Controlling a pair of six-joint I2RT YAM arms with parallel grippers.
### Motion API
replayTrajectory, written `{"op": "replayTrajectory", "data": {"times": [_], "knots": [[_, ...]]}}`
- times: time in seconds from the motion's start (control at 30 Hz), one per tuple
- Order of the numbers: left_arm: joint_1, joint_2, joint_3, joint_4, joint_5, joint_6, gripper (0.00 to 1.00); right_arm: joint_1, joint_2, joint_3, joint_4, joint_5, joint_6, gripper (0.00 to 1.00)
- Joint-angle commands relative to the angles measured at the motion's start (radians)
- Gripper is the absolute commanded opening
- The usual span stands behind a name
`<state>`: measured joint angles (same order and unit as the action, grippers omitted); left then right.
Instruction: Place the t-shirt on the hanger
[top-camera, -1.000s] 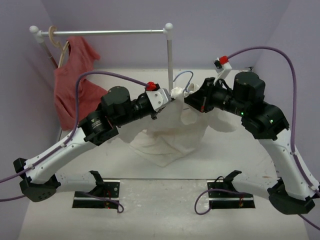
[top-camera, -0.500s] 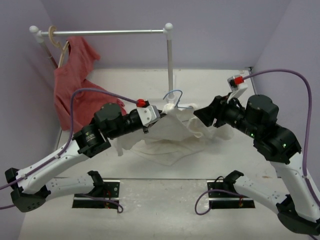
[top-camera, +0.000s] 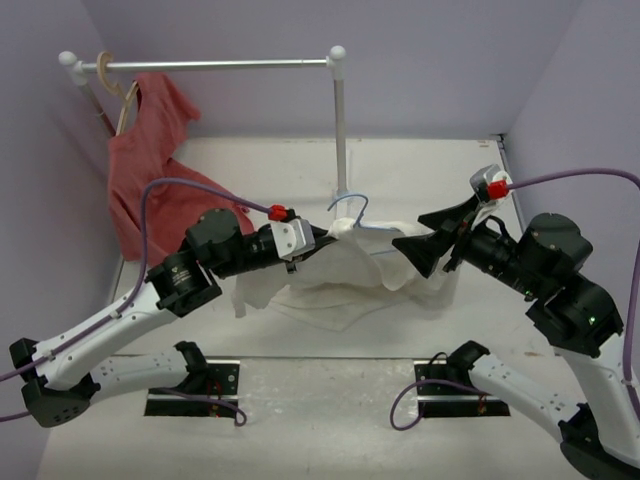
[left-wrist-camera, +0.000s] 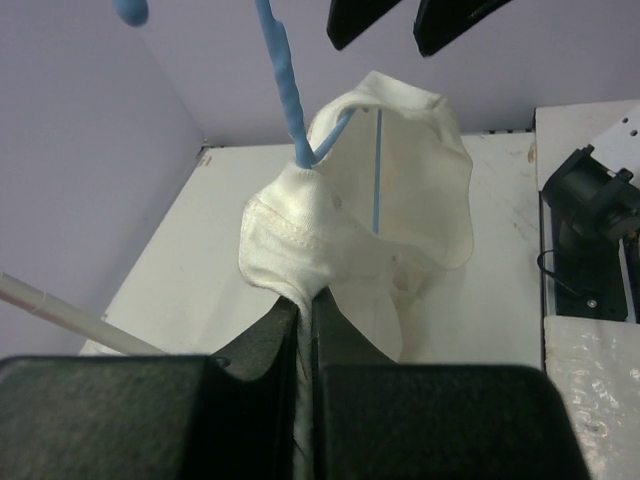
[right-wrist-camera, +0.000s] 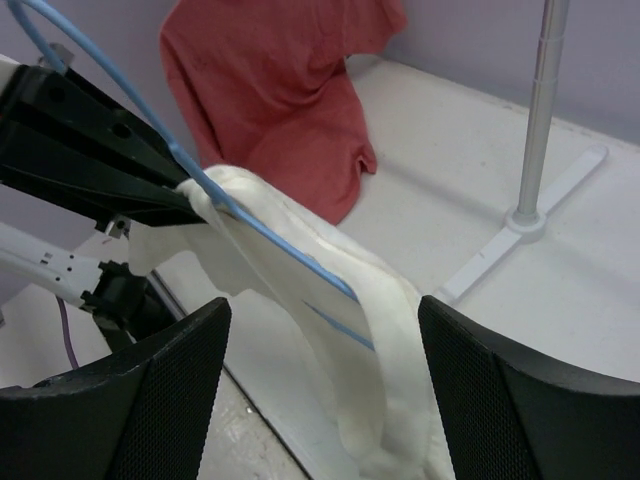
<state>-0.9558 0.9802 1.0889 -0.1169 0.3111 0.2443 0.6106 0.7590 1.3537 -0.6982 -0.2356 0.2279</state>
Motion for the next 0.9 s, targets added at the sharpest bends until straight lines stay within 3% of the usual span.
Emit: {"op": "replayTrajectory", "data": {"times": [0.0, 0.2, 0.37, 0.5, 0.53, 0.57, 0.6, 0.73, 0.87], "knots": [[0.008, 0.021, 0.028, 0.091, 0.051, -0.023, 0.0, 0.008, 0.032, 0.036, 0.105, -0.051, -0.069, 0.79], [0.008, 0.072, 0.029, 0.151, 0.086, -0.07, 0.0, 0.028, 0.104, 0.038, 0.183, -0.005, -0.042, 0.78], [0.008, 0.117, 0.05, 0.163, 0.104, -0.091, 0.0, 0.114, 0.151, 0.051, 0.221, 0.05, -0.054, 0.74], [0.008, 0.148, 0.068, 0.161, 0.13, -0.109, 0.0, 0.137, 0.184, 0.047, 0.284, 0.125, -0.031, 0.48], [0.008, 0.151, 0.068, 0.158, 0.128, -0.111, 0.0, 0.138, 0.184, 0.041, 0.303, 0.133, -0.02, 0.34], [0.008, 0.153, 0.068, 0.152, 0.125, -0.112, 0.0, 0.14, 0.184, 0.036, 0.321, 0.145, -0.01, 0.13], [0.008, 0.153, 0.067, 0.151, 0.121, -0.111, 0.0, 0.141, 0.184, 0.036, 0.319, 0.153, -0.009, 0.0], [0.008, 0.099, 0.045, 0.054, -0.052, -0.109, 0.01, 0.143, 0.133, -0.01, 0.322, 0.42, 0.002, 0.0], [0.008, -0.015, -0.044, -0.004, -0.235, -0.125, 0.14, 0.143, 0.072, -0.005, 0.297, 0.491, -0.017, 0.0]]}}
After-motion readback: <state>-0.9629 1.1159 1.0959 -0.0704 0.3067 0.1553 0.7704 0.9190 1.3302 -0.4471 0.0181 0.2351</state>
